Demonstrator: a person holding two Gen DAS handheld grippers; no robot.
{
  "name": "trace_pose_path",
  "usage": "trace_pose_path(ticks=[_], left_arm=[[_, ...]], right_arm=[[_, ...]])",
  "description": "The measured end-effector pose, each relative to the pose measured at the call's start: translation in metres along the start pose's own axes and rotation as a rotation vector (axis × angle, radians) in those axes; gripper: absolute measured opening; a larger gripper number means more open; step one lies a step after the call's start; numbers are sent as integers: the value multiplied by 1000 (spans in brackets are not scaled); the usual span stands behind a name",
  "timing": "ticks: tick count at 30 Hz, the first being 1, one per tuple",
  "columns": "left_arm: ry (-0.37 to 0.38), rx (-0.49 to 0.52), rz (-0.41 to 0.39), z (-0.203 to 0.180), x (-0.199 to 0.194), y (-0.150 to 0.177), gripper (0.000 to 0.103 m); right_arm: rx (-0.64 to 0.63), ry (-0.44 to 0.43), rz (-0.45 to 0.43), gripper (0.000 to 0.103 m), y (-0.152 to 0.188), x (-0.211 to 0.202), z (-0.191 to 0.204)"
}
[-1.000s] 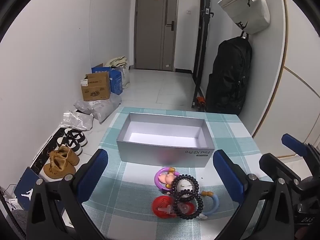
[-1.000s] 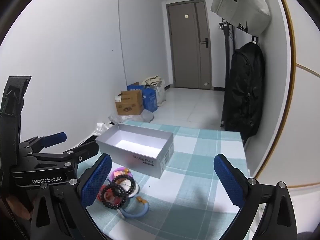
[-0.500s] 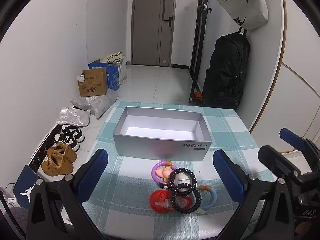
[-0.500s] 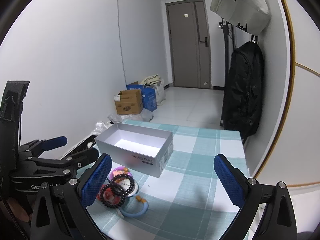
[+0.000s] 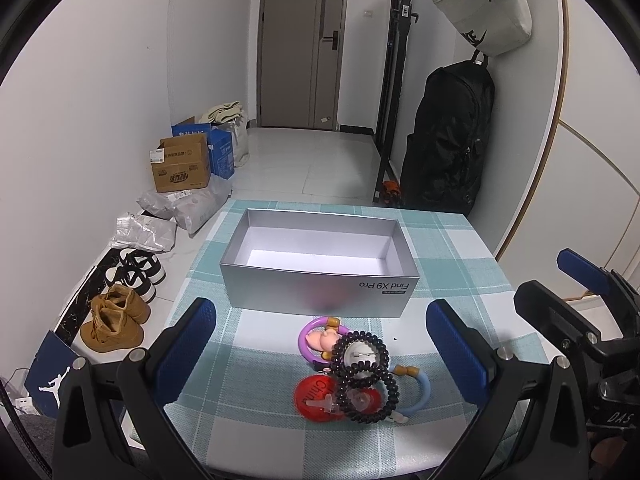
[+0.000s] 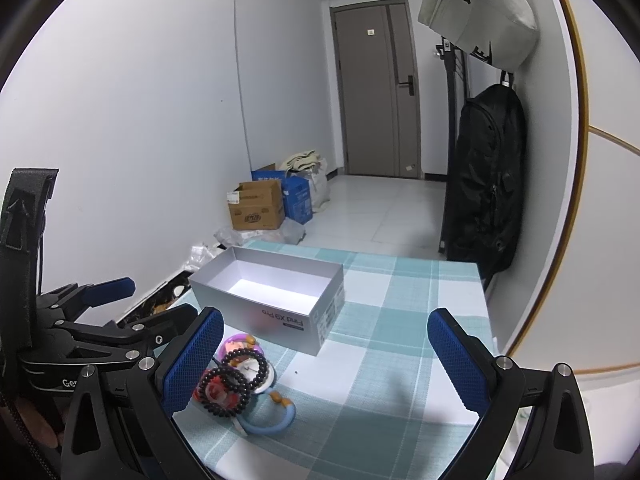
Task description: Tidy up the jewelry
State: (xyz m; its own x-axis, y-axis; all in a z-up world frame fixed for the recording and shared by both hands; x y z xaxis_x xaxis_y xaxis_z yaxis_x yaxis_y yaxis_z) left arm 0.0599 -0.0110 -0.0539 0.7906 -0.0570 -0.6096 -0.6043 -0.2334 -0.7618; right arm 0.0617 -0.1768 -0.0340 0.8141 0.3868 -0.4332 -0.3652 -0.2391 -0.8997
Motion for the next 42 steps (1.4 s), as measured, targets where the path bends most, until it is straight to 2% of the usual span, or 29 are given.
trace_pose_path(ticks=[29,42], left_arm=[[1,-13,11,2,3,2,102],[22,-27,44,4,5,5,102]], right_arm=[[1,-5,10,103,2,0,1],[2,-15,20,103,4,3,1]])
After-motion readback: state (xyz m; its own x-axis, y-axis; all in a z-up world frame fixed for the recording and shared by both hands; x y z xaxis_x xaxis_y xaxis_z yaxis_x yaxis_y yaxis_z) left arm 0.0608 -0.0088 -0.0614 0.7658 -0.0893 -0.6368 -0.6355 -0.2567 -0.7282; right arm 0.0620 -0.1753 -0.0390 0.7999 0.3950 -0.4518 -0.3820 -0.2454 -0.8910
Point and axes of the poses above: each gripper's, at about its wrist camera, not at the fingertips, and x roughly the way its jaws point, z to its left, y to its underside, the point moved 8 cm from there along x, roughly the way its jaws point, and after that the axes turned 10 degrees about -x, right-handed, at the moved point
